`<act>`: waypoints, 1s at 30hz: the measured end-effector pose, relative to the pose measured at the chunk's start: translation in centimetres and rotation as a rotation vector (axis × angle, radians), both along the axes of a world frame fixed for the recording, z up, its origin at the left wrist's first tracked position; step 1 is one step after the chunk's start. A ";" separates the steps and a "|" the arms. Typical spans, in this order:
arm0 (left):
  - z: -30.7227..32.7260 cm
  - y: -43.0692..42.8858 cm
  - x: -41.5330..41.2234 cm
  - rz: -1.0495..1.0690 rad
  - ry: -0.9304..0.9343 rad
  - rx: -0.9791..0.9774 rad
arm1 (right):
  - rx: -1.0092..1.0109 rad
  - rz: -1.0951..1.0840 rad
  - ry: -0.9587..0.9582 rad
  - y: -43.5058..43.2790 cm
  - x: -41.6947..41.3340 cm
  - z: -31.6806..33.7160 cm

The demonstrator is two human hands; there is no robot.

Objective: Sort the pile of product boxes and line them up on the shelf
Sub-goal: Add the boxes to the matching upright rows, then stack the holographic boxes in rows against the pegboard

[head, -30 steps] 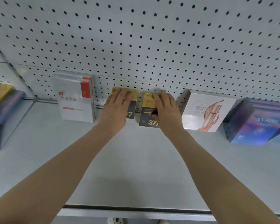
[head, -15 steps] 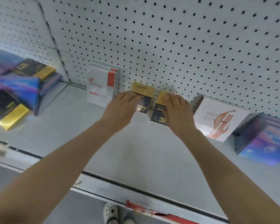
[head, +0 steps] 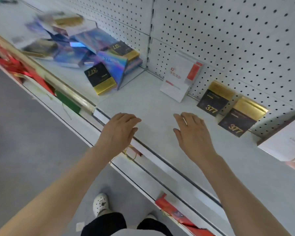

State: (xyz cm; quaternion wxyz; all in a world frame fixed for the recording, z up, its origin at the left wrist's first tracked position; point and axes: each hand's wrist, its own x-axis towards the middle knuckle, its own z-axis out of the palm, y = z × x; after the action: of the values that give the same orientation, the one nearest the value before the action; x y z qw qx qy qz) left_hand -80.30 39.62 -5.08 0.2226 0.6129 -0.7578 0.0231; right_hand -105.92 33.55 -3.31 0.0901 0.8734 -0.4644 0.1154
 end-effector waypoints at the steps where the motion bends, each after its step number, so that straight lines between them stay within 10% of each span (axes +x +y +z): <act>1: -0.2 0.6 1.5 0.030 0.016 0.009 | 0.018 0.014 -0.030 0.4 2.1 -0.6; 17: 0.1 -0.4 27.4 0.144 -0.005 0.084 | 0.289 -0.251 -0.175 -10.5 33.3 -1.6; 21: -0.2 -2.6 30.1 0.120 0.004 0.075 | 0.388 -0.345 -0.108 -12.3 35.6 -2.3; 30: -0.4 -11.3 30.2 0.102 0.083 0.187 | 0.619 -0.516 -0.636 -14.3 30.6 -0.9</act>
State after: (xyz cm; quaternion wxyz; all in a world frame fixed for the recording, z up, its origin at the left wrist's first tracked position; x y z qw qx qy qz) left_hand -50.14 28.31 -5.44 0.1944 0.6692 -0.7145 -0.0620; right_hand -75.32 19.23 -4.23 -0.2930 0.6377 -0.6817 0.2067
